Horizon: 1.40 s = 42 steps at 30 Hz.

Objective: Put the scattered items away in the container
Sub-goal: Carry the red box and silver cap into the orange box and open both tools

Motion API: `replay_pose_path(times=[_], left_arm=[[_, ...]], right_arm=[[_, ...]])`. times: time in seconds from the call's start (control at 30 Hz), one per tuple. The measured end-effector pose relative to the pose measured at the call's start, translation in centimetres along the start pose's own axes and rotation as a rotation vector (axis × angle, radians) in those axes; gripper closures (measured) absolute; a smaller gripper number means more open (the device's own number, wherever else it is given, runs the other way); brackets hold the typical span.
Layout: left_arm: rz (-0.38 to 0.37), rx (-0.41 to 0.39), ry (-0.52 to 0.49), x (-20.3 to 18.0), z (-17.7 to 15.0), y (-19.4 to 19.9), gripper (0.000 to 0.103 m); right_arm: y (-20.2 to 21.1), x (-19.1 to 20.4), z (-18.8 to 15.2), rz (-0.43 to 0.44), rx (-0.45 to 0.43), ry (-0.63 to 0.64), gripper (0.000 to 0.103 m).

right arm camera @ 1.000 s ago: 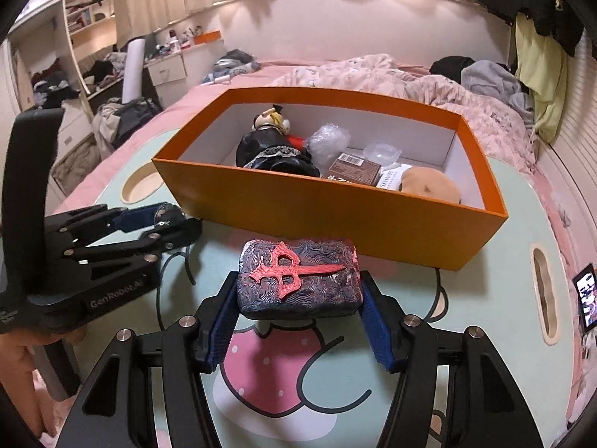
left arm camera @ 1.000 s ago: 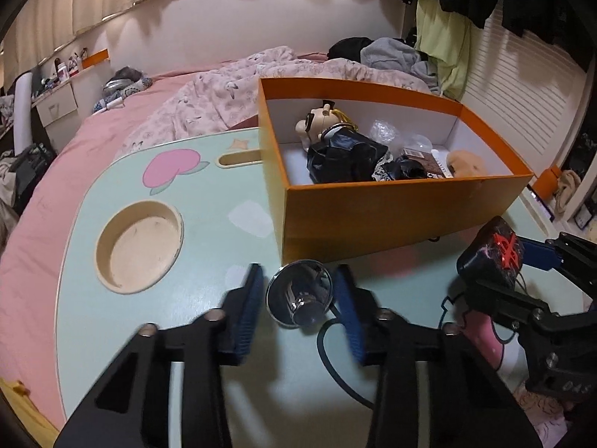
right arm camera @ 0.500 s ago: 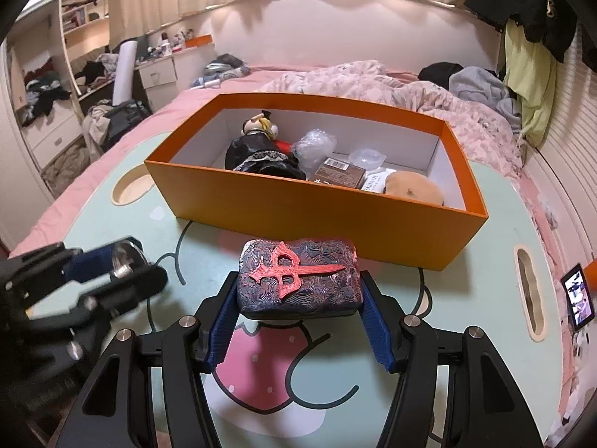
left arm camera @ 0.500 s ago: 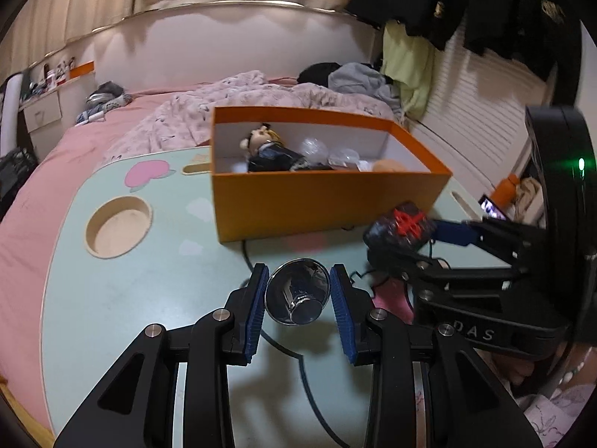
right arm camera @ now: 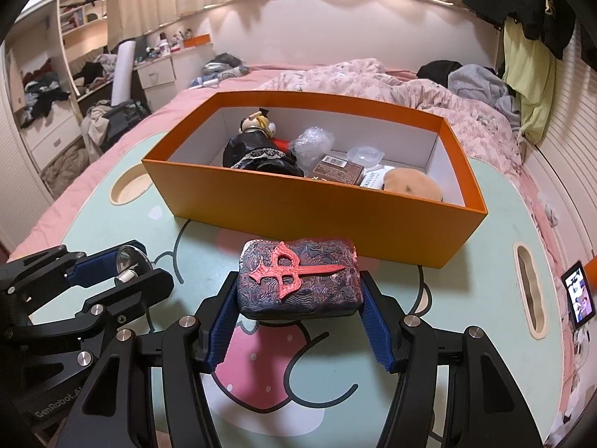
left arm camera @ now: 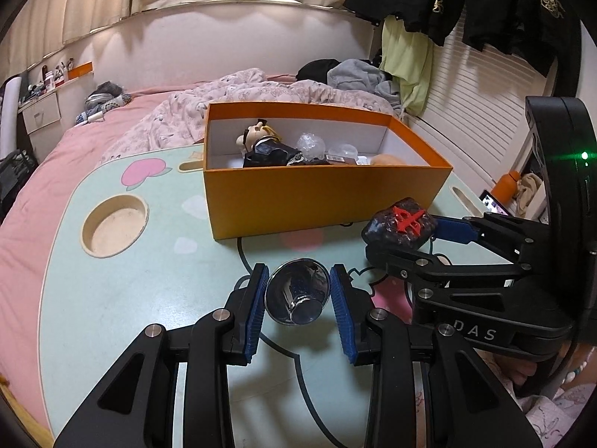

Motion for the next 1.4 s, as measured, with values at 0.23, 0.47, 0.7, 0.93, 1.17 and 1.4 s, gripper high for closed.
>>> replay_pose_path(times=[0.23,0.47,0.7,0.93,1.17,1.4], left_arm=[[0.002,0.0,-0.006,-0.3,0.1,-0.1,0.068],[0.003,-0.017,-0.011,-0.3,0.6,0.4,0.068],[0.008,-0.059,-0.034,-0.4,2.7,1.3,0.068],[0.016,-0.129,-0.085,-0.7,6.7,2.5,0.068],[0.006,-0.167,-0.094,-0.1,11.6,2.1,0.068],[0.0,-0.145,-0.101,-0.2,14.9,-0.4,0.068]], right_arm=[[0.0,0.0,0.0,0.0,0.0,0.0,0.042],[0.1,-0.1,0.0,0.0,-0.007,-0.005,0.042],[0.6,-0.5,0.2,-0.005,-0.025,-0.025,0.042],[2.1,-0.9,1.1,-0.026,-0.076,-0.035,0.042],[2.9,-0.7,2.2,-0.051,-0.117,-0.02,0.042],[3.3,-1.7,5.4,-0.1,-0.176,-0.011,0.042]])
Point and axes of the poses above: each gripper's, at about its wrist camera, not at the fingertips, and y roughly against the way its jaws point, x to its left, z to its top, the point moved 2 cm from there along -y, roughly the way its jaws point, and after that the axes turned 1 degree about -z, right-handed, at the moved point
